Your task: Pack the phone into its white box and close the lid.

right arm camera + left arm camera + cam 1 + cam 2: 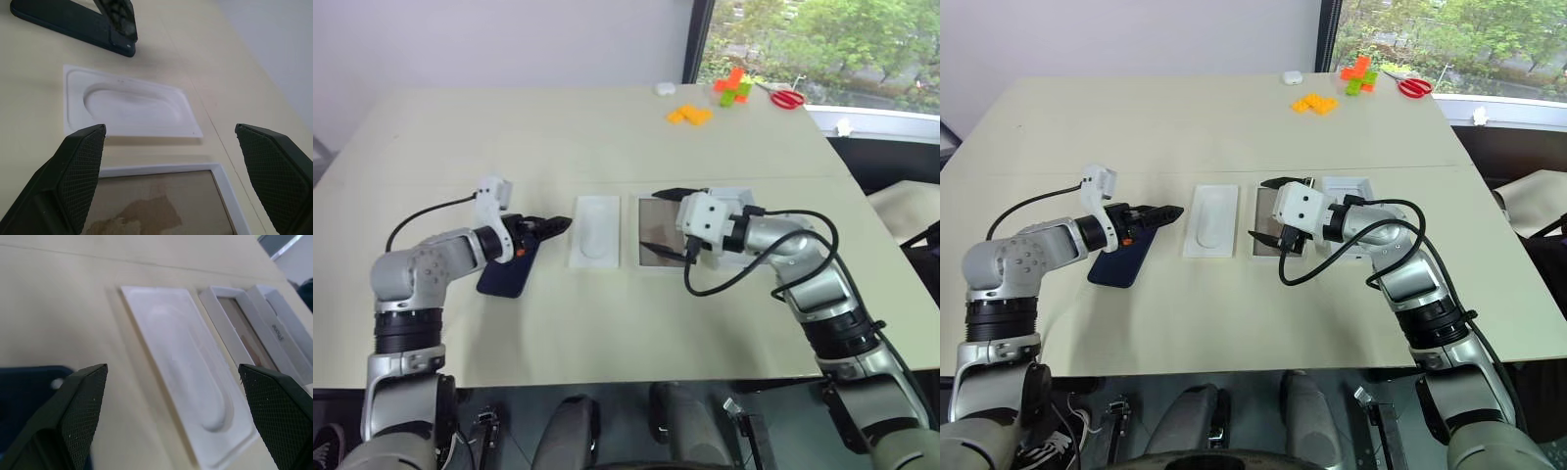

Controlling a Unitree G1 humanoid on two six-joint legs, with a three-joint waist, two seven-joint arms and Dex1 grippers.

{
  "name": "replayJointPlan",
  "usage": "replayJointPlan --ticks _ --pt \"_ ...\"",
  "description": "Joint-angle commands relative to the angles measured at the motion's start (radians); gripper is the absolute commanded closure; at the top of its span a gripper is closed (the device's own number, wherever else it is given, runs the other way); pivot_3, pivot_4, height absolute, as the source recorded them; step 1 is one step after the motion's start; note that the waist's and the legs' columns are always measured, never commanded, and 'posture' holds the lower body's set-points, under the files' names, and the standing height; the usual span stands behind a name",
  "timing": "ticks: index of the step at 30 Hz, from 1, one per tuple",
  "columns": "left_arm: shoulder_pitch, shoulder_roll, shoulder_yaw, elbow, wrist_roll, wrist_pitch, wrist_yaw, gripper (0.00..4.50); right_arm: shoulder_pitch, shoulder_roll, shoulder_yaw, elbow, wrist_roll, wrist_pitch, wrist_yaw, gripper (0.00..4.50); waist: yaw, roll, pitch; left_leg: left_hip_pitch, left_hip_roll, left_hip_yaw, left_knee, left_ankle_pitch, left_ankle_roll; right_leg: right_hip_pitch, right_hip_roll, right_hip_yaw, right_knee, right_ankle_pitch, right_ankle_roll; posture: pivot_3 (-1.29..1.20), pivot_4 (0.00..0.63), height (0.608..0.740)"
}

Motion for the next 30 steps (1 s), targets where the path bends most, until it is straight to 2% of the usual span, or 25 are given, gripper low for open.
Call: replayJointPlan --ticks 1,15,18,25,30 --pt "-0.021 -0.023 -0.01 0.014 0.014 -0.011 0.016 0.0 -0.009 -0.007 -0.023 -0.024 -0.001 -0.014 -0.012 0.06 0.003 0.0 0.0 0.0 0.0 0.0 0.0 0.0 0.0 0.0 0.0 0.0 0.0 0.0 0.0 0.0 0.15 0.74" --pt "-0.052 -0.161 0.011 0.103 0.03 -0.002 0.102 0.0 -0.01 -0.018 -0.03 -0.042 0.0 -0.004 -0.023 0.06 0.008 0.0 0.0 0.0 0.0 -0.001 0.0 0.001 -0.002 0.001 0.0 -0.001 0.0 0.001 -0.001 0.0 0.15 0.74" --pt "-0.052 -0.194 0.034 0.113 0.021 0.008 0.129 0.8 -0.016 -0.023 -0.035 -0.047 0.001 0.001 -0.023 0.0 0.01 0.0 0.0 0.0 0.0 -0.001 0.0 0.001 -0.002 0.001 0.0 -0.001 0.0 0.001 0.0 0.0 0.15 0.74" --pt "-0.062 -0.199 0.077 0.15 0.023 0.003 0.145 4.36 -0.02 -0.03 -0.04 -0.062 0.002 0.011 -0.024 0.0 0.006 0.0 0.0 0.001 0.0 -0.001 0.0 0.001 -0.002 0.002 0.0 -0.001 -0.001 0.001 0.0 0.0 0.15 0.74" --pt "-0.076 -0.197 0.128 0.169 -0.016 0.02 0.149 4.44 -0.012 -0.036 -0.06 -0.047 0.015 0.01 -0.024 0.0 0.007 0.0 0.0 0.001 0.0 -0.002 0.0 0.001 -0.002 0.002 0.001 -0.001 -0.001 0.001 0.0 0.0 0.15 0.74"
